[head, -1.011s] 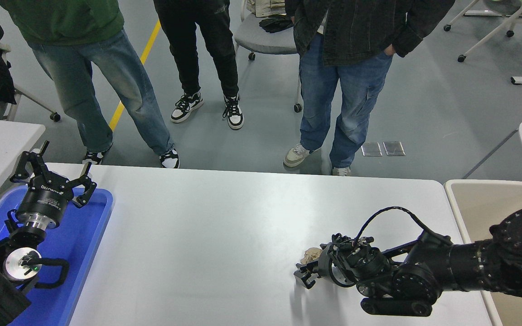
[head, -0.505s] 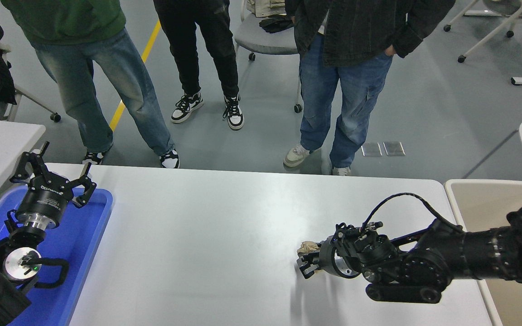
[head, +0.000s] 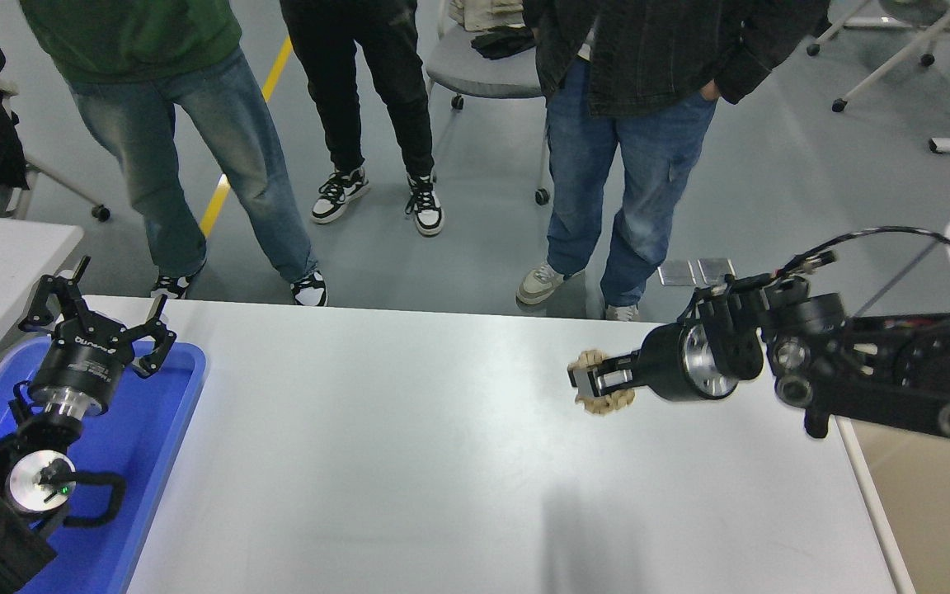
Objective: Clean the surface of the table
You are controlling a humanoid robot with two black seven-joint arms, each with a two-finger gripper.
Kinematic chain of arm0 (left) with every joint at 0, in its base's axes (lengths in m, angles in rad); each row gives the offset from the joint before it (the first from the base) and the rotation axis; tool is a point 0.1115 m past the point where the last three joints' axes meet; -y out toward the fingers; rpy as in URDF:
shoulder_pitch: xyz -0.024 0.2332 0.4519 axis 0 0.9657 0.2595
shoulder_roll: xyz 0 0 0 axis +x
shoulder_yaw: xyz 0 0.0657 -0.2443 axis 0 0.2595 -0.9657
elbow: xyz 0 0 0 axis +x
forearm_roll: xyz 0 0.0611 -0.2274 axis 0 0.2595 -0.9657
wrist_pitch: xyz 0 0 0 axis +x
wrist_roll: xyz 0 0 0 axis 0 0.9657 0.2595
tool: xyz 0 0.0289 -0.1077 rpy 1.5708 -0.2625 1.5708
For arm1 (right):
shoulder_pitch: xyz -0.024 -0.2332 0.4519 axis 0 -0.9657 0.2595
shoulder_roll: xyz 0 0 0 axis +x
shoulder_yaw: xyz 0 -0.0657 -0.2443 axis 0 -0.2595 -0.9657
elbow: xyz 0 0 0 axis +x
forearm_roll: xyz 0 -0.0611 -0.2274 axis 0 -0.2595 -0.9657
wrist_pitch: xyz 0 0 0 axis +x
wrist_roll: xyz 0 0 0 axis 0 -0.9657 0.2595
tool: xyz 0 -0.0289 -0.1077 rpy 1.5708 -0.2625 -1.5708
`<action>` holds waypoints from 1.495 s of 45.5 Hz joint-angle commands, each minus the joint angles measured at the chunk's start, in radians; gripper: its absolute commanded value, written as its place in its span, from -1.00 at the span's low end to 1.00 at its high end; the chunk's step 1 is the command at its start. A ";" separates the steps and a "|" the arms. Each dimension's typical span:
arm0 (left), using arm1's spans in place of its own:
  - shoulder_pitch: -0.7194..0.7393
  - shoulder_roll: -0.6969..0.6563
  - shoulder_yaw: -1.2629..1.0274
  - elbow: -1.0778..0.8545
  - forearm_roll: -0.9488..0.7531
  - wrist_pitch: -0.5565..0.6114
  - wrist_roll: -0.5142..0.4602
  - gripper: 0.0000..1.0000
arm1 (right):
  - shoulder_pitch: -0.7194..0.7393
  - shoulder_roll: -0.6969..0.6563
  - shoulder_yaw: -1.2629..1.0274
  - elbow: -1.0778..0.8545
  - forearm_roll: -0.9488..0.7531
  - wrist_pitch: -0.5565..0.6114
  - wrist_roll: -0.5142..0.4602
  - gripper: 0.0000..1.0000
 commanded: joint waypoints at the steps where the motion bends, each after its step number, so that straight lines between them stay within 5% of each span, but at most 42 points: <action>1: 0.000 0.000 0.000 0.000 -0.001 0.000 0.000 1.00 | 0.004 -0.148 0.132 0.053 0.010 0.125 0.006 -1.00; 15: 0.000 0.000 0.000 0.000 -0.001 0.000 0.000 1.00 | -0.028 -0.272 0.111 -0.025 -0.005 0.123 0.041 -1.00; 35: 0.000 0.000 0.000 0.000 -0.001 0.000 0.000 1.00 | -0.381 -0.395 0.111 -0.600 -0.022 -0.062 0.420 -1.00; 47: 0.000 0.000 0.000 0.000 -0.001 0.000 0.000 1.00 | -0.648 -0.163 0.111 -1.109 0.026 -0.156 0.483 -1.00; 58: 0.000 0.000 0.000 0.000 -0.001 0.000 0.000 1.00 | -0.729 0.145 0.100 -1.513 0.069 -0.179 0.483 -1.00; 68: 0.000 0.000 0.000 0.000 -0.001 0.000 -0.002 1.00 | -0.739 0.309 -0.018 -1.613 0.176 -0.286 0.408 -1.00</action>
